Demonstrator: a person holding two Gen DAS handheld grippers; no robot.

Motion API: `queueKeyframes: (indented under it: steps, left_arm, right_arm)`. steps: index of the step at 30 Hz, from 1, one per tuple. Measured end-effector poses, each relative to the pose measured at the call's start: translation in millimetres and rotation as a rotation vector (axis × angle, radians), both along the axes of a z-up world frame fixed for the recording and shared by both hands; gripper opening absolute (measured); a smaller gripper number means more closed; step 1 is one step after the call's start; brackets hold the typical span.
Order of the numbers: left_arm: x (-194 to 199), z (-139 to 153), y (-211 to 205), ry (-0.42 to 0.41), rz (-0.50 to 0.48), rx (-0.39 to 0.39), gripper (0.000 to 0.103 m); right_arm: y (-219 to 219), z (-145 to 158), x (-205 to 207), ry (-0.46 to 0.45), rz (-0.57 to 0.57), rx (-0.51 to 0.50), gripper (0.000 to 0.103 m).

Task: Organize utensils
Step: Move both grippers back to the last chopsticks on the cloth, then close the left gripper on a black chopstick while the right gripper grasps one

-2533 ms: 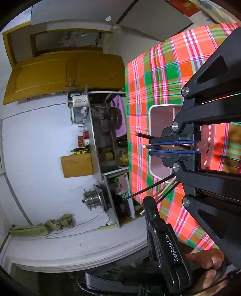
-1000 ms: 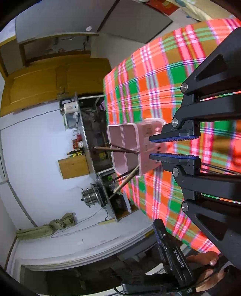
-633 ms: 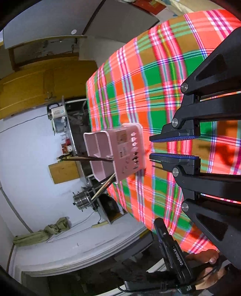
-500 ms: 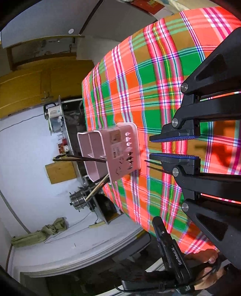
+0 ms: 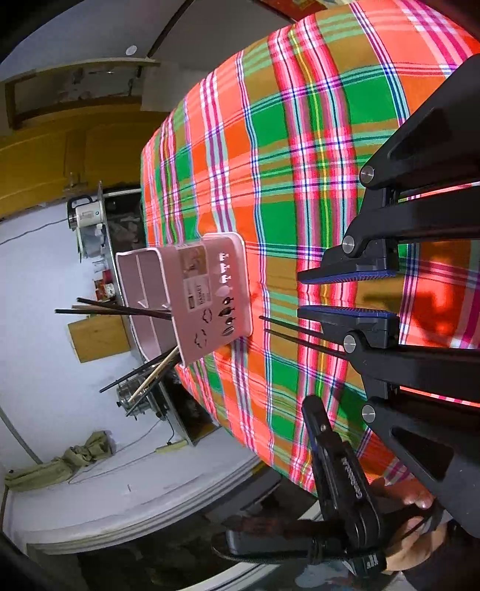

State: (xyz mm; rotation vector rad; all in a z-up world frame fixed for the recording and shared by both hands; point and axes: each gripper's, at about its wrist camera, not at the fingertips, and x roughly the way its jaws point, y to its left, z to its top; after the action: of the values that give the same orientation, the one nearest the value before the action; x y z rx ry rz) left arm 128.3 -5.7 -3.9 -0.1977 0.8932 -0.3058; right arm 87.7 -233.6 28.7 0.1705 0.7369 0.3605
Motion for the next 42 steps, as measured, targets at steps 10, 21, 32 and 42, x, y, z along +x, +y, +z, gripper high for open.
queueKeyframes:
  steps: [10,21,32,42]
  left_arm:
    - [30,-22,-13,0.057,0.021,0.011,0.02]
    - [34,-31,-34,0.032,-0.002,0.145,0.012]
    - [24,-28,28,0.06,0.098,0.151,0.005]
    - [42,-26,44,0.105,0.063,0.123,0.005]
  right_arm:
    - [-5,-13,8,0.038,-0.009,0.005,0.012]
    - [-4,-17,11,0.054,-0.009,0.004,0.012]
    - [12,-19,16,0.064,0.027,0.006,0.012]
    - [65,-39,51,0.127,0.127,-0.05,0.012]
